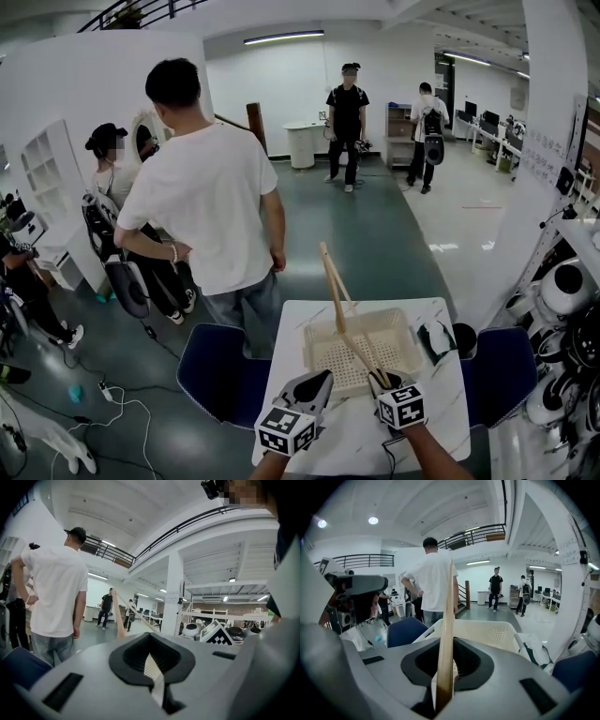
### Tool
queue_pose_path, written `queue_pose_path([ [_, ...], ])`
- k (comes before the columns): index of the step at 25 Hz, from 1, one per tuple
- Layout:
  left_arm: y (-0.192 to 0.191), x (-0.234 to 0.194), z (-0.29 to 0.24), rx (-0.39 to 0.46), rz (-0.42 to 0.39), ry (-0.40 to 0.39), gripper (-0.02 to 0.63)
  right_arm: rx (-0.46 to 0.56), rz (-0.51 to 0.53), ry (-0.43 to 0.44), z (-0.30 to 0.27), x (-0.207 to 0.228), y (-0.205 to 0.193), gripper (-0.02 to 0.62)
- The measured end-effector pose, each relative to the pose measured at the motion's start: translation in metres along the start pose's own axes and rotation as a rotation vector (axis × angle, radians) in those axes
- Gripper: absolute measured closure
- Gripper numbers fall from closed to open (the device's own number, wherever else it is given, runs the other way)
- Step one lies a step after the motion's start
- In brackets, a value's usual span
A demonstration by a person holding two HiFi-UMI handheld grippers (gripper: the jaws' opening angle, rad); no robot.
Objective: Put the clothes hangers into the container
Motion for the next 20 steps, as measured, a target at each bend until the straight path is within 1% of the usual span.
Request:
queue_pose_path([
  [10, 0.001, -0.007, -0.002, -0.006, 0.003, 0.013, 0.601, -0.116, 0.004, 0.023, -0.033, -0.001, -0.023, 0.532],
  [20, 0.001, -0.009, -0.004, -0.003, 0.007, 0.014, 0.601, -0.17, 0.006, 0.038, -0.047, -0.005, -0.033, 0.532],
])
Point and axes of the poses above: the fingertips, and each gripper's own axes: z backward along the fingers, x to its right, y out of its top, the point moved 3 cm from there along z, backward along the fingers, and after that the axes turned 15 degrees about -x, right-handed, at the moved point
